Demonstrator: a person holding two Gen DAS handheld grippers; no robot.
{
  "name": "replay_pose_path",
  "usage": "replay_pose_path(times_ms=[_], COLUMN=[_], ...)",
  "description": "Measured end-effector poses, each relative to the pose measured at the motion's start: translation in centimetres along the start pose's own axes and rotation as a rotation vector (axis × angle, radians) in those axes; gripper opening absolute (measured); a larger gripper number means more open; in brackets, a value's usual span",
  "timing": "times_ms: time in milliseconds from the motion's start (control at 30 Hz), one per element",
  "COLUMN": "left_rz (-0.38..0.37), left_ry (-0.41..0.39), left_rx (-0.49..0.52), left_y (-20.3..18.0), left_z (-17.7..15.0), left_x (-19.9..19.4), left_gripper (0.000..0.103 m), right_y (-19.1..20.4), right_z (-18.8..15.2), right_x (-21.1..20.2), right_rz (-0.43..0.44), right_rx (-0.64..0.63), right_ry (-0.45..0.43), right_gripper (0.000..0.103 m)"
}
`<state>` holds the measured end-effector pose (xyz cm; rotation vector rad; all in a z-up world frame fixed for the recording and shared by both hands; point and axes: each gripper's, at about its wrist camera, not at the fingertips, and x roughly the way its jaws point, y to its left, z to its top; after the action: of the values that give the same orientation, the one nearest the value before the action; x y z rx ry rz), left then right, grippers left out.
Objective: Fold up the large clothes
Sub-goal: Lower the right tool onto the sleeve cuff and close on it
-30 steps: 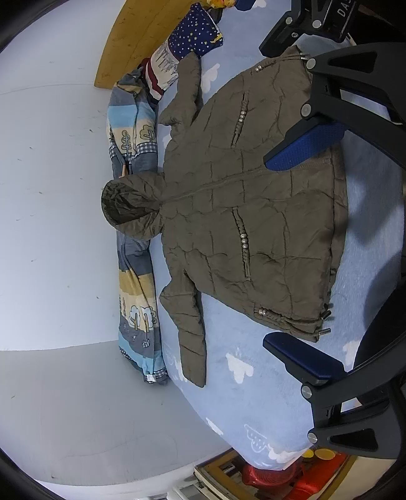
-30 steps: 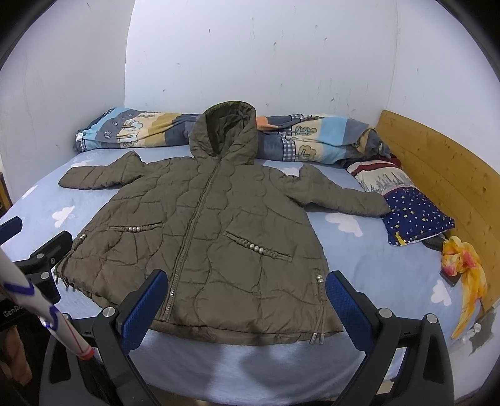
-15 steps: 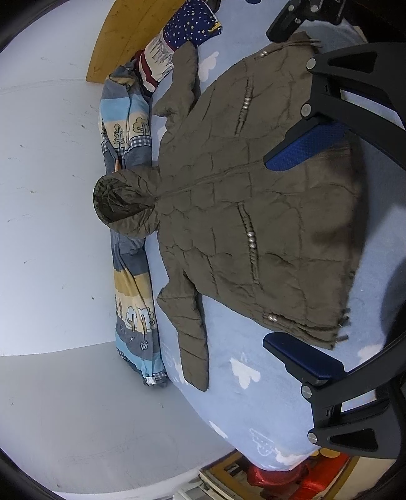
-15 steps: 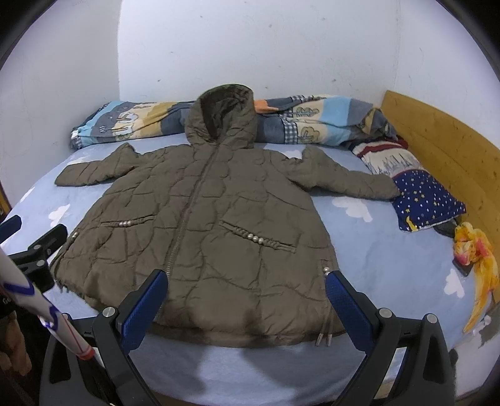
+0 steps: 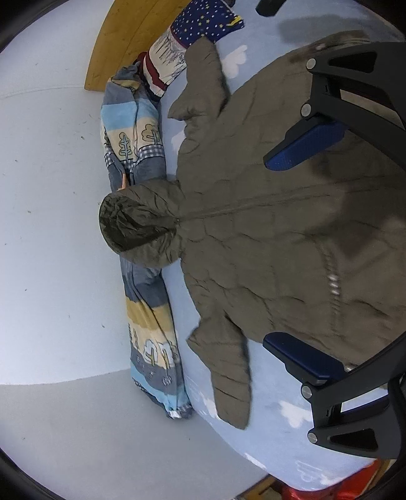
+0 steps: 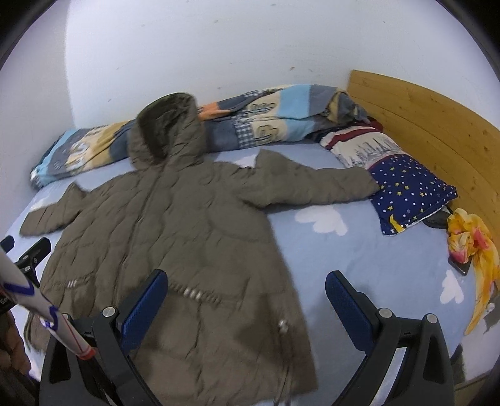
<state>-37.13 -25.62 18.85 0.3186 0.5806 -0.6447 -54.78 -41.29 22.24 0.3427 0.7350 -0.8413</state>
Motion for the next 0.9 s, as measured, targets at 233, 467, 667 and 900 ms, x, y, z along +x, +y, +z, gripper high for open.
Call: replay_pose_path(times_ms=[233, 467, 667, 900], left_rz=[-0.017, 0.003, 0.016, 0.058], left_ry=[0.047, 0.11, 0.146, 0.167], left_rx=[-0.015, 0.002, -0.007, -0.026], left_y=[-0.9, -0.8, -0.5, 0.7], left_z=[0.5, -0.1, -0.2, 0.6], left_x=[5.4, 8.9, 10.5, 12.8], left_gripper=[0.103, 0.103, 0.103, 0.103], right_y=[-3.6, -9.6, -15.2, -20.8], right_z=[3.0, 4.6, 6.5, 7.1], right_x=[5.7, 11.7, 14.6, 16.4], right_rz=[-0.019, -0.034, -0.047, -0.095], right_rx=[0.087, 0.238, 0.34, 0.444], right_ry=[0.046, 0.129, 0.12, 0.122], right_gripper=[0.102, 0.102, 0.102, 0.102])
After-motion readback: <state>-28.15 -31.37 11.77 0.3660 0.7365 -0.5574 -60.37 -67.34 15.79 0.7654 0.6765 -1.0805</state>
